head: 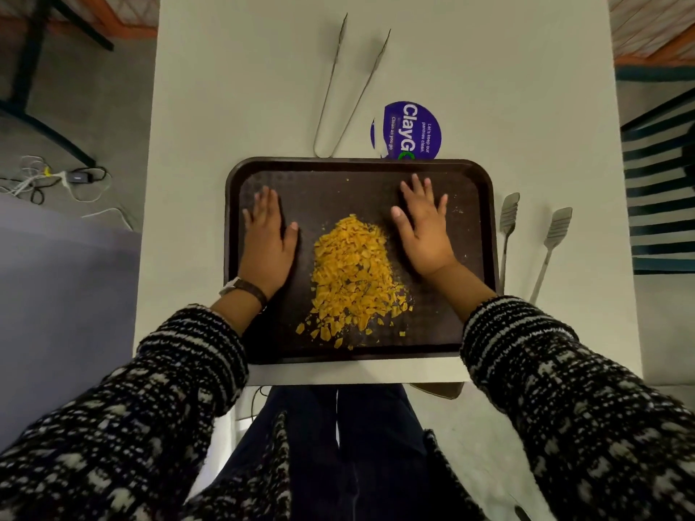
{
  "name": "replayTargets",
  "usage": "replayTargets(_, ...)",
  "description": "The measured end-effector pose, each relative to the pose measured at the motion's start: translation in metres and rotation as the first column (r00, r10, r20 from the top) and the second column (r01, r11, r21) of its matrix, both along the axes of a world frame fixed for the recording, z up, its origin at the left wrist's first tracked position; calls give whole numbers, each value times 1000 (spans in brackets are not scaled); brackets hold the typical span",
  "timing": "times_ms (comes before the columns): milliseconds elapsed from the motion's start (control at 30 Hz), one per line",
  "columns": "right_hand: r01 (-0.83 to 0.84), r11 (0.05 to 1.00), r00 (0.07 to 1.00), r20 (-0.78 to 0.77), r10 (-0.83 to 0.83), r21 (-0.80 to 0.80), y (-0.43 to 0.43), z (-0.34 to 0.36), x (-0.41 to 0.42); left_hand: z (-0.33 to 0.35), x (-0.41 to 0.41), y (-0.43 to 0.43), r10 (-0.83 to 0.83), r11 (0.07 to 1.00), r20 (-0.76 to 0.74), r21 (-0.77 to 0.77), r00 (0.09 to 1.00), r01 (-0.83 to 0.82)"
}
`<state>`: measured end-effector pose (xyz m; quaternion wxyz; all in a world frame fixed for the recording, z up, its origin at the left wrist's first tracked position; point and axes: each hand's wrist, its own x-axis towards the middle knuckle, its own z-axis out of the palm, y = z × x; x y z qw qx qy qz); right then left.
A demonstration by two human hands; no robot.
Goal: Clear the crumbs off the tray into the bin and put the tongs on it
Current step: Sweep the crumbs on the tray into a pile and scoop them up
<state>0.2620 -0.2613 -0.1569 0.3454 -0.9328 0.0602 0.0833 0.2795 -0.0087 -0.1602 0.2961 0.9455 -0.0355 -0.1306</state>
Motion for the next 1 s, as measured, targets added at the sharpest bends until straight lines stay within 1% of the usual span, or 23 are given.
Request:
replayTargets(67, -36, 997, 998, -44, 33, -66, 1, -4, 0, -2, -3, -5, -11, 999, -14, 53, 1000, 11)
replayTargets(133, -136, 989, 990, -31, 135, -51, 14, -4, -1, -3, -9, -14, -59, 997, -17, 42, 998, 59)
replayTargets(233, -274, 961, 961, -26, 275, 34, 40, -3, -2, -1, -18, -33, -194, 980, -29, -46, 981, 192)
replayTargets(300, -313, 939, 945, -54, 323, 143, 53, -3, -3, 3, -22, -42, -273, 952, -49, -156, 961, 263)
replayTargets(333, -287, 931, 948, -74, 310, 226, 55, 0, -4, 6, -22, -45, -288, 937, -61, -222, 956, 269)
replayTargets(367, -223, 921, 960, -94, 265, 319, 55, 2, -4, 10, -22, -45, -285, 926, -73, -278, 956, 255)
replayTargets(400, -145, 912, 975, -101, 197, 383, 51, 7, -5, 14, -21, -44, -267, 922, -84, -313, 960, 229)
replayTargets(433, -64, 915, 989, -95, 111, 399, 45, 12, -6, 17, -18, -42, -244, 925, -95, -323, 965, 202)
replayTargets(500, 57, 951, 998, -39, -47, 305, 28, 19, -11, 24, -9, -40, -207, 943, -107, -286, 972, 170)
replayTargets(567, 127, 977, 989, 58, -139, 172, 6, 18, -16, 27, 6, -43, -247, 954, -89, -197, 965, 226)
replayTargets(600, 161, 980, 983, 76, -170, 116, -4, 15, -19, 24, 14, -47, -291, 950, -67, -138, 954, 280)
replayTargets(700, 247, 968, 969, 31, -246, -38, -31, 1, -29, 10, 35, -55, -425, 905, -50, 14, 904, 426)
replayTargets(800, 248, 955, 967, -17, -254, -163, -39, -9, -33, -3, 36, -57, -471, 876, -55, 93, 881, 474)
replayTargets(867, 239, 937, 965, -45, -258, -254, -31, -13, -28, -3, 28, -57, -493, 865, -37, 89, 869, 494)
replayTargets(900, 235, 929, 964, -53, -260, -287, -25, -14, -25, -1, 22, -57, -518, 853, -38, 53, 855, 519)
replayTargets(933, 216, 928, 967, -62, -245, -303, -16, -15, -24, 2, 16, -57, -545, 838, -46, -2, 837, 545)
replayTargets(1000, 103, 960, 990, -69, -125, -258, 4, -14, -25, 10, 5, -56, -559, 826, -71, -130, 826, 548)
